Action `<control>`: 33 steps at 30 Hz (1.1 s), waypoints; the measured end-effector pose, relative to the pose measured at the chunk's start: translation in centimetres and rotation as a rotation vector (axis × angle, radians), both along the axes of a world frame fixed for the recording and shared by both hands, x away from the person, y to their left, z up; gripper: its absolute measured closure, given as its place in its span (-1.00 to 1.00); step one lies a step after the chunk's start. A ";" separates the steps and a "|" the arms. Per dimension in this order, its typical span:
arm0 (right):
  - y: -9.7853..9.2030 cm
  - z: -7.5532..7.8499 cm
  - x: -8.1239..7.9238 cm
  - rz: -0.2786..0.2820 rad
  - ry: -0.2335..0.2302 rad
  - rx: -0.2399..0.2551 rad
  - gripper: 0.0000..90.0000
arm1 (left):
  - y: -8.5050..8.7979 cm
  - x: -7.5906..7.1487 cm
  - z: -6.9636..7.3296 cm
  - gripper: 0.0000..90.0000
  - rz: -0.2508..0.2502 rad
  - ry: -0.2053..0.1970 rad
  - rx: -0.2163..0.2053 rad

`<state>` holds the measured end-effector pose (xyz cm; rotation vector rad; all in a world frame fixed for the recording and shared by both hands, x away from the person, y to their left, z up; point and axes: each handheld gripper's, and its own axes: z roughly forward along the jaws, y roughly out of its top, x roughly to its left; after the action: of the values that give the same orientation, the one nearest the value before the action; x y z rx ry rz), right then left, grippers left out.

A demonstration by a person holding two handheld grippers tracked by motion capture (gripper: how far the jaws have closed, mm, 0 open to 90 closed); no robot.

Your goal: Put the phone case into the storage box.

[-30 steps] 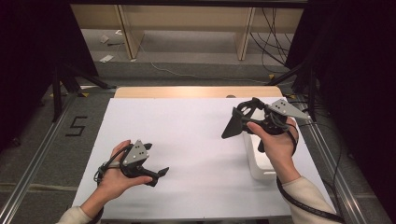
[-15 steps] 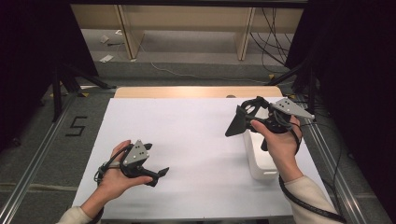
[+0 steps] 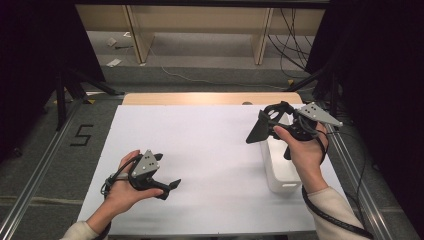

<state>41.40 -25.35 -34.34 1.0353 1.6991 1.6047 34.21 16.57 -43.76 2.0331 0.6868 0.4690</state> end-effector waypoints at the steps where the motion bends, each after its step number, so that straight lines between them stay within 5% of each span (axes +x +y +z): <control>1: -0.1 0.0 0.0 -0.002 0.000 0.004 -0.65 | 0.0 0.0 0.0 -1.00 0.000 0.000 -0.001; 33: -1.9 0.1 0.5 -0.070 0.005 -0.008 -0.65 | 0.0 0.0 0.0 -1.00 0.003 -0.001 -0.005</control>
<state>41.91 -27.22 -34.24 1.0838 1.6530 1.5515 34.25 16.62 -43.76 2.0274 0.6905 0.4698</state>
